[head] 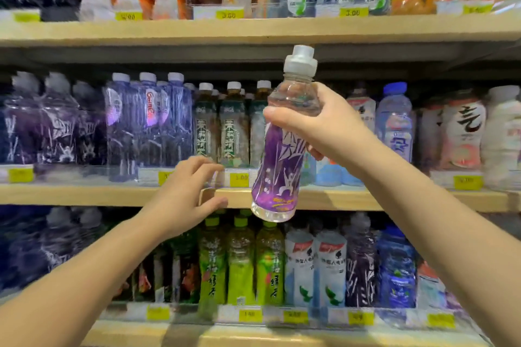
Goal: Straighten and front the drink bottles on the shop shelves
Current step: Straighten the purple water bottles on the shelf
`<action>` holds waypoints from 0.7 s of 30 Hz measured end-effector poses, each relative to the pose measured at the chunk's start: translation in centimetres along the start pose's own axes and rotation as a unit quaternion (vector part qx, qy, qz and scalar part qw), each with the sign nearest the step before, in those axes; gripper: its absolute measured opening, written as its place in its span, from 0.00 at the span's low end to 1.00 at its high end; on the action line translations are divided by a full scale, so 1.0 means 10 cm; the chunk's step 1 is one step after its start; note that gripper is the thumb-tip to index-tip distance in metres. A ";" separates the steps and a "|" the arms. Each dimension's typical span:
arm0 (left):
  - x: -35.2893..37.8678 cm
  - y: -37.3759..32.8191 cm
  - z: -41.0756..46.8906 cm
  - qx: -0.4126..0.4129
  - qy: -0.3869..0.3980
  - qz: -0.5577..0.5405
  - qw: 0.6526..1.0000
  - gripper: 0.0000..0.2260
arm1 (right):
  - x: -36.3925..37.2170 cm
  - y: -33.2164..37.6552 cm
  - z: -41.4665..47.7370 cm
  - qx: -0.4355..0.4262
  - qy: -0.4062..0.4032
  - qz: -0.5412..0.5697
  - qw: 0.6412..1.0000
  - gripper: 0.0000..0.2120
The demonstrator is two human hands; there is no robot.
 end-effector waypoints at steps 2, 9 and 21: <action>-0.07 0.13 -0.05 -0.010 0.006 0.004 1.000 0.29 | 0.15 0.04 0.04 -0.007 0.019 0.006 1.000 0.27; -0.30 0.51 -0.25 -0.026 0.006 0.049 0.998 0.29 | 0.70 0.16 0.21 -0.048 0.048 0.014 0.998 0.33; -0.76 1.48 -0.68 -0.075 -0.010 0.060 0.995 0.33 | 1.59 0.43 0.45 -0.066 0.072 0.038 0.994 0.32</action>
Point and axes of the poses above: each hand's wrist, its own z-axis towards the middle knuckle, its own x-axis out of the palm, y = z × x, the point moved 2 cm from there along z, towards the middle knuckle, and after that the axes turned 6 degrees about -z, right-handed, at the moved point
